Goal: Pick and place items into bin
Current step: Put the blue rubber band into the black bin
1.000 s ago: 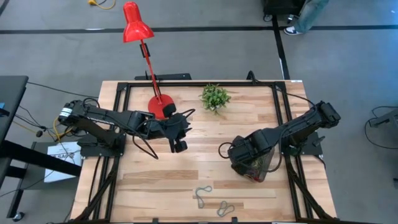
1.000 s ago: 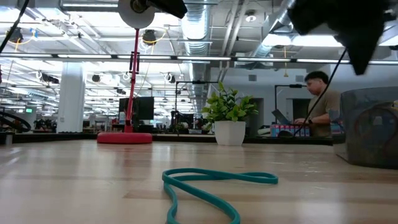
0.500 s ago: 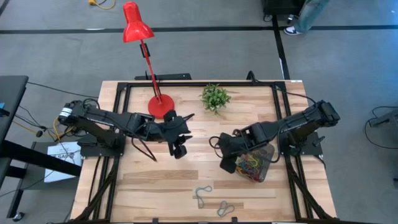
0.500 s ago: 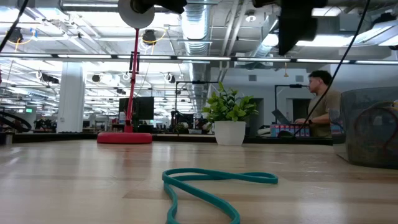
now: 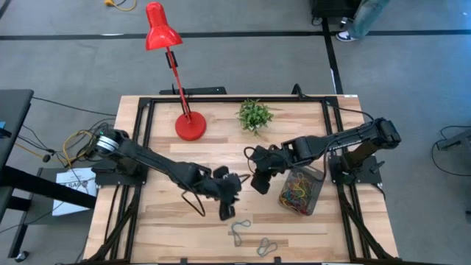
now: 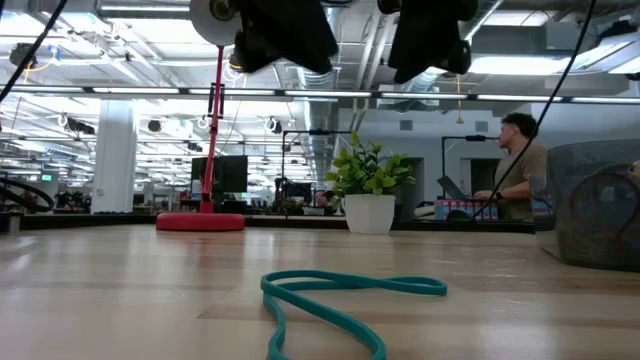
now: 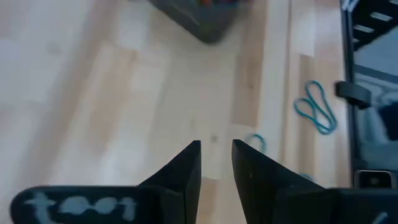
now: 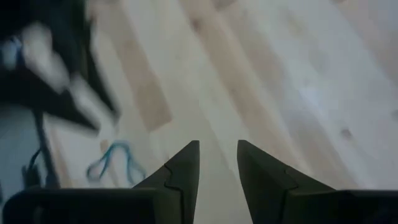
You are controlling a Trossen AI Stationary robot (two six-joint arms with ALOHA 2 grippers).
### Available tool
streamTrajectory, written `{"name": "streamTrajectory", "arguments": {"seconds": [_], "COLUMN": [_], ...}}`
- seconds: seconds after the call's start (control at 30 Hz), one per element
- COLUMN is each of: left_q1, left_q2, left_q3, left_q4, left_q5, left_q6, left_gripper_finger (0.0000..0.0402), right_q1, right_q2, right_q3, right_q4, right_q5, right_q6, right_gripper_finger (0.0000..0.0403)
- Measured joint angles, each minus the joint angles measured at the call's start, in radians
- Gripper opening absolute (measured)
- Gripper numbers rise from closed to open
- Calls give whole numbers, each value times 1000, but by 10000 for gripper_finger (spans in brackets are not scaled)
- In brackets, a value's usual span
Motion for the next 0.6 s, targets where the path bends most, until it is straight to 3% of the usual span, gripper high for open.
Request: {"name": "streamTrajectory", "arguments": {"seconds": [0.2, 0.6], "left_q1": [-23, -101], "left_q2": [94, 125], "left_q3": [0, 2], "left_q4": [103, 102], "left_q5": [73, 36], "left_q6": [-79, -113], "left_gripper_finger": [80, 80], "right_q1": [-30, -70], "right_q2": [0, 0], "right_q3": [0, 0], "right_q4": [6, 15], "right_q5": [134, 284], "right_q6": [3, -27], "right_gripper_finger": [103, 103]}}
